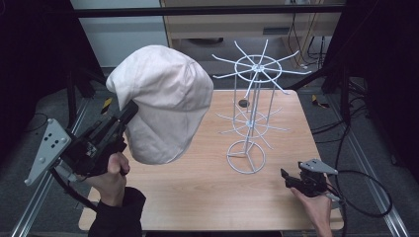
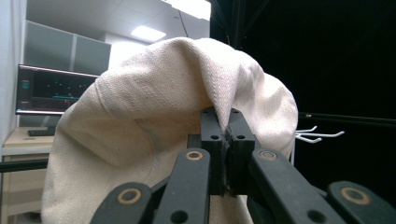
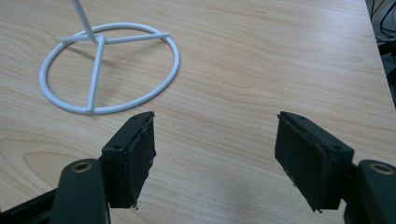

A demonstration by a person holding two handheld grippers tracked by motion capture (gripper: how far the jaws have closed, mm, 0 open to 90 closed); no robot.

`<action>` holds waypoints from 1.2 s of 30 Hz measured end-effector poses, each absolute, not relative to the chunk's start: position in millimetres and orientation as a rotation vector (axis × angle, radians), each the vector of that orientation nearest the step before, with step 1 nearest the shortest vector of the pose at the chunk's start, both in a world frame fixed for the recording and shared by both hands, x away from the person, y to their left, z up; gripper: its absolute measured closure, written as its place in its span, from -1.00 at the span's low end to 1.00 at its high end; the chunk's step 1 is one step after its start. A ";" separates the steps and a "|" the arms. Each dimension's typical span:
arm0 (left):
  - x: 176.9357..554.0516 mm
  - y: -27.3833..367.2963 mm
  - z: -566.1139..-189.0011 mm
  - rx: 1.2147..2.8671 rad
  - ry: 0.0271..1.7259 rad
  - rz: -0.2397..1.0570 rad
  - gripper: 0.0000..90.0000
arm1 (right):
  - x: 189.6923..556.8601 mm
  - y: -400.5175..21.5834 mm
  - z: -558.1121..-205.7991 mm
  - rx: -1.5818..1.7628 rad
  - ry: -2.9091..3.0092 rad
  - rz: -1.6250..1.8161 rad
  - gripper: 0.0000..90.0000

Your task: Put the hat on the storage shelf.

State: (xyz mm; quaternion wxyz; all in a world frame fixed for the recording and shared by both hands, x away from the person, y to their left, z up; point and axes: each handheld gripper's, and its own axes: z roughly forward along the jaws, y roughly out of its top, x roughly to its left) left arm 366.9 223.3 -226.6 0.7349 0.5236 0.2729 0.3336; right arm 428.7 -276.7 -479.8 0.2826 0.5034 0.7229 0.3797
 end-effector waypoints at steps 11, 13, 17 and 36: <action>361.6 218.9 -221.5 1.139 0.561 0.717 0.95 | 428.8 -276.4 -480.2 1.347 1.937 1.013 -0.36; 361.7 218.5 -220.7 1.134 0.557 0.708 0.95 | 429.1 -276.2 -480.5 1.344 1.939 1.015 -0.36; 361.6 215.7 -218.5 1.137 0.547 0.704 0.95 | 429.0 -276.4 -480.3 1.345 1.938 1.013 -0.36; 359.4 193.4 -202.7 1.123 0.487 0.682 0.95 | 429.2 -276.3 -480.4 1.346 1.938 1.015 -0.36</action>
